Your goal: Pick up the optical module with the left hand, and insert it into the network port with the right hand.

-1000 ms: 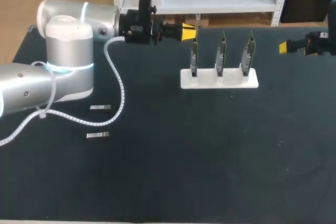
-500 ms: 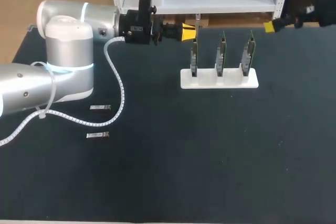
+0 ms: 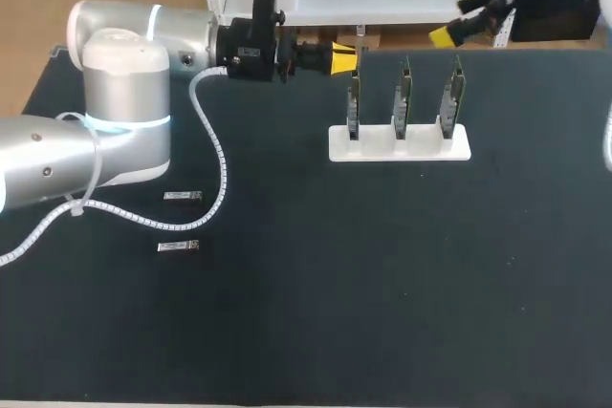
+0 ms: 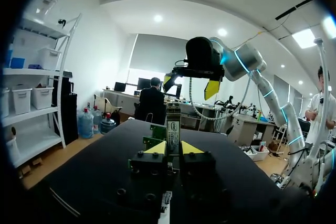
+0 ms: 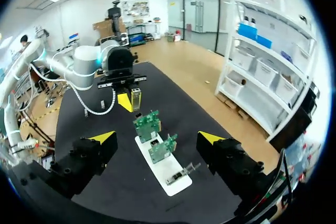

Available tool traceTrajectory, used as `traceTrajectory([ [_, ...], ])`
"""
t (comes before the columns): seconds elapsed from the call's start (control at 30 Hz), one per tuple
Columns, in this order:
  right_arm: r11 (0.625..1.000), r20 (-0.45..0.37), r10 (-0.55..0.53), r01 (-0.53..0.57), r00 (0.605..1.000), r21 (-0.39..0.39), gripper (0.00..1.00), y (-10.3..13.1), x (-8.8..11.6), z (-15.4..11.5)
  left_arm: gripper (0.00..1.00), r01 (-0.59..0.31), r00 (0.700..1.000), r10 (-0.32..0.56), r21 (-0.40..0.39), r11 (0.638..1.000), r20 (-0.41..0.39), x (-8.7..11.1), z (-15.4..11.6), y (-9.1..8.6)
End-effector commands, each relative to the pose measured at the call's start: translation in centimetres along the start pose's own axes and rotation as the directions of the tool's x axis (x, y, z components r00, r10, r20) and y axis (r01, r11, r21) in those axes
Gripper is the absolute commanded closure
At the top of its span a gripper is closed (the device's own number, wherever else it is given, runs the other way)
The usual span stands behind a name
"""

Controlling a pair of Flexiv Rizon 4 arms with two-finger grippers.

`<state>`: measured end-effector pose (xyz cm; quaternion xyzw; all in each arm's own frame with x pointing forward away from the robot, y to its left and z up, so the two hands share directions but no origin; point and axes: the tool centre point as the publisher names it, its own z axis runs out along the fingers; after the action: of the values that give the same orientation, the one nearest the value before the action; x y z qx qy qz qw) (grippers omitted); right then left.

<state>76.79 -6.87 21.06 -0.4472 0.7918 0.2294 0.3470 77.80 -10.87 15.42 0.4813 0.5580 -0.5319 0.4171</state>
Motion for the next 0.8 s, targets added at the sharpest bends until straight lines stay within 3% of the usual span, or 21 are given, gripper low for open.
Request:
traceTrajectory([
  [0.03, 0.835, 0.01, -0.119, 0.105, 0.993, -0.54, 0.0, -0.1, -0.7, 2.3, 1.0, -0.002, 1.0, 0.002, -0.006, 1.0, 0.001, 0.0, 0.0, -0.2],
  [0.3, 0.819, 0.037, -0.145, 0.141, 0.989, -0.556, 0.0, 1.4, -1.3, 3.9, 1.0, -0.002, 1.0, 0.002, -0.006, 1.0, 0.001, 0.0, 0.0, -0.2],
  [0.43, 0.875, 0.074, -0.139, 0.157, 0.988, -0.459, 0.0, 1.6, -1.7, 4.7, 1.0, -0.002, 1.0, 0.002, -0.006, 1.0, 0.001, 0.0, 0.0, -0.2],
  [0.8, 0.927, 0.121, -0.105, 0.141, 0.987, -0.347, 0.0, 1.8, -2.7, 6.0, 1.0, -0.002, 1.0, 0.002, -0.006, 1.0, 0.001, 0.0, 0.0, -0.2],
])
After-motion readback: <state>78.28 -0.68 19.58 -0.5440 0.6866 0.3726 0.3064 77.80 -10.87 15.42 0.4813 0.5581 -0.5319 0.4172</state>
